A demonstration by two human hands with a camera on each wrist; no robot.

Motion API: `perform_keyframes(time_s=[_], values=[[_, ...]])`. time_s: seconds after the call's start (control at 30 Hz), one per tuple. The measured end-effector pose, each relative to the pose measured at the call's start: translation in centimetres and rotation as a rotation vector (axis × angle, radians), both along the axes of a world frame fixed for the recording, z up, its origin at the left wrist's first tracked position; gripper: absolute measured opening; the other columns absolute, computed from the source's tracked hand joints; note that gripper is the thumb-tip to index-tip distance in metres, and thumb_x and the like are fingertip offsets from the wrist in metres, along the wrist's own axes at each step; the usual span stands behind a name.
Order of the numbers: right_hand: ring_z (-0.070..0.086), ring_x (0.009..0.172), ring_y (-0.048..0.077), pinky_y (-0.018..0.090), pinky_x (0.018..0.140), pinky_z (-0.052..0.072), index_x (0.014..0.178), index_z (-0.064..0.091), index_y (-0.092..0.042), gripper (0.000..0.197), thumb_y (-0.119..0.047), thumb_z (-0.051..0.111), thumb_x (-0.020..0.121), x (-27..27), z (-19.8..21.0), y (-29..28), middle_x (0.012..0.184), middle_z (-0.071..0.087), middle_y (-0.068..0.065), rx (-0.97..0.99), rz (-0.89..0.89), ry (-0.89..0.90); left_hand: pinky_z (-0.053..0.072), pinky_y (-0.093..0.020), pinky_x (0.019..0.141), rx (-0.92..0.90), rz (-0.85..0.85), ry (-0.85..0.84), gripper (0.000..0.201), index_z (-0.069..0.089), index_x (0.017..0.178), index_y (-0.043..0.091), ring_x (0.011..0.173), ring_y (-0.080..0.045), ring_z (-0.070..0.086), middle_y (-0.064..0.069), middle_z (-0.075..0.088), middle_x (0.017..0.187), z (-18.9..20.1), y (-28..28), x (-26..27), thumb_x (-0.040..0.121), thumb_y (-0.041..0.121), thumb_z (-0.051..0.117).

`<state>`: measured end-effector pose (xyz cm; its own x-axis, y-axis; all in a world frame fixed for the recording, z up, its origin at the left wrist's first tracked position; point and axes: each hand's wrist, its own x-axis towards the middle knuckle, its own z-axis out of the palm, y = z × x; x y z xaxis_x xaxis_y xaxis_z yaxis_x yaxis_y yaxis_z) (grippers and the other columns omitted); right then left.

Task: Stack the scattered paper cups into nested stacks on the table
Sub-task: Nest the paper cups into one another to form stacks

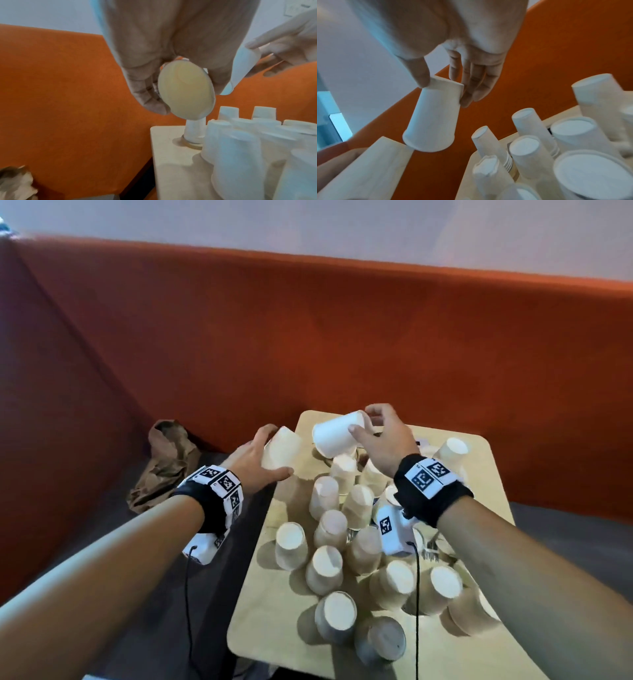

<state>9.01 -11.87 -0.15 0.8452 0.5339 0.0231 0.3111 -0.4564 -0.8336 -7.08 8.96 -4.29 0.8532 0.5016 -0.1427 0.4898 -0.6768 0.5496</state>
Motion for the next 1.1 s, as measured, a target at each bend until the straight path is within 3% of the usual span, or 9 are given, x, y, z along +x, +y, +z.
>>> perform_keyframes(time_s=[0.07,0.13,0.2,0.37,0.53,0.67,0.77,0.93,1.1], values=[[0.064,0.094,0.016,0.037,0.082,0.053,0.113,0.053,-0.027,0.030,-0.039,0.067,0.090,0.0,0.2,-2.1,0.110,0.064,-0.008,0.134,-0.076,0.081,0.049,-0.039,0.088,0.032,0.017,-0.047,0.084,0.029,0.134,0.033,0.100,-0.024,0.057,-0.003,0.059,0.116,1.3,-1.3,0.3,0.070,0.054,0.078],[0.068,0.092,0.024,0.040,0.075,0.057,0.101,0.054,-0.026,0.020,-0.035,0.068,0.091,0.0,0.3,-3.8,0.108,0.067,0.001,0.251,-0.088,0.217,0.051,-0.037,0.082,0.050,0.009,-0.077,0.074,0.040,0.121,0.032,0.094,-0.019,0.059,0.002,0.060,0.106,2.2,-2.5,0.6,0.065,0.058,0.080],[0.068,0.084,0.025,0.038,0.065,0.057,0.095,0.054,-0.020,0.013,-0.024,0.066,0.094,-0.3,0.5,-5.5,0.105,0.066,0.009,0.338,-0.058,0.341,0.051,-0.031,0.078,0.049,-0.047,-0.097,0.065,0.050,0.112,0.032,0.091,-0.013,0.061,0.008,0.063,0.100,3.0,-3.9,1.0,0.062,0.060,0.081],[0.066,0.080,0.020,0.040,0.067,0.060,0.102,0.054,-0.011,0.013,-0.017,0.063,0.096,-0.6,0.6,-8.8,0.098,0.062,0.009,0.372,-0.060,0.393,0.053,-0.027,0.079,-0.003,-0.145,-0.188,0.056,0.063,0.112,0.032,0.091,-0.005,0.064,0.013,0.068,0.096,4.0,-6.6,1.6,0.066,0.060,0.080],[0.066,0.071,0.019,0.029,0.054,0.059,0.097,0.053,-0.015,0.008,-0.017,0.060,0.098,-0.2,0.7,-10.7,0.098,0.059,0.010,0.415,-0.077,0.418,0.055,-0.031,0.074,0.006,-0.191,-0.216,0.048,0.060,0.110,0.032,0.081,-0.005,0.064,0.012,0.068,0.090,4.4,-8.6,2.5,0.075,0.063,0.070],[0.071,0.068,0.021,0.027,0.052,0.058,0.101,0.052,-0.014,0.007,-0.019,0.057,0.101,0.0,1.0,-11.4,0.106,0.058,0.013,0.440,-0.074,0.467,0.051,-0.028,0.070,0.007,-0.189,-0.249,0.056,0.048,0.122,0.033,0.080,-0.009,0.064,0.007,0.066,0.093,4.5,-9.8,3.1,0.079,0.066,0.062],[0.072,0.065,0.017,0.026,0.052,0.057,0.104,0.052,-0.013,0.009,-0.021,0.055,0.102,0.1,1.1,-11.6,0.108,0.058,0.013,0.437,-0.059,0.472,0.052,-0.030,0.078,-0.019,-0.192,-0.274,0.072,0.039,0.133,0.035,0.087,-0.012,0.063,0.004,0.064,0.103,4.6,-10.3,3.5,0.075,0.068,0.066],[0.072,0.063,0.015,0.026,0.049,0.056,0.105,0.053,-0.013,0.012,-0.024,0.056,0.101,0.2,0.9,-11.5,0.109,0.059,0.013,0.426,-0.062,0.460,0.052,-0.037,0.086,-0.025,-0.219,-0.287,0.074,0.037,0.134,0.036,0.097,-0.016,0.061,0.000,0.059,0.117,5.0,-11.2,4.2,0.074,0.064,0.071],[0.072,0.068,0.020,0.027,0.048,0.054,0.102,0.054,-0.013,0.014,-0.027,0.057,0.101,0.2,0.6,-11.5,0.109,0.060,0.012,0.410,-0.053,0.458,0.045,-0.026,0.084,-0.048,-0.244,-0.293,0.088,0.030,0.141,0.033,0.104,-0.014,0.056,-0.002,0.055,0.122,4.9,-11.9,4.8,0.071,0.062,0.075]])
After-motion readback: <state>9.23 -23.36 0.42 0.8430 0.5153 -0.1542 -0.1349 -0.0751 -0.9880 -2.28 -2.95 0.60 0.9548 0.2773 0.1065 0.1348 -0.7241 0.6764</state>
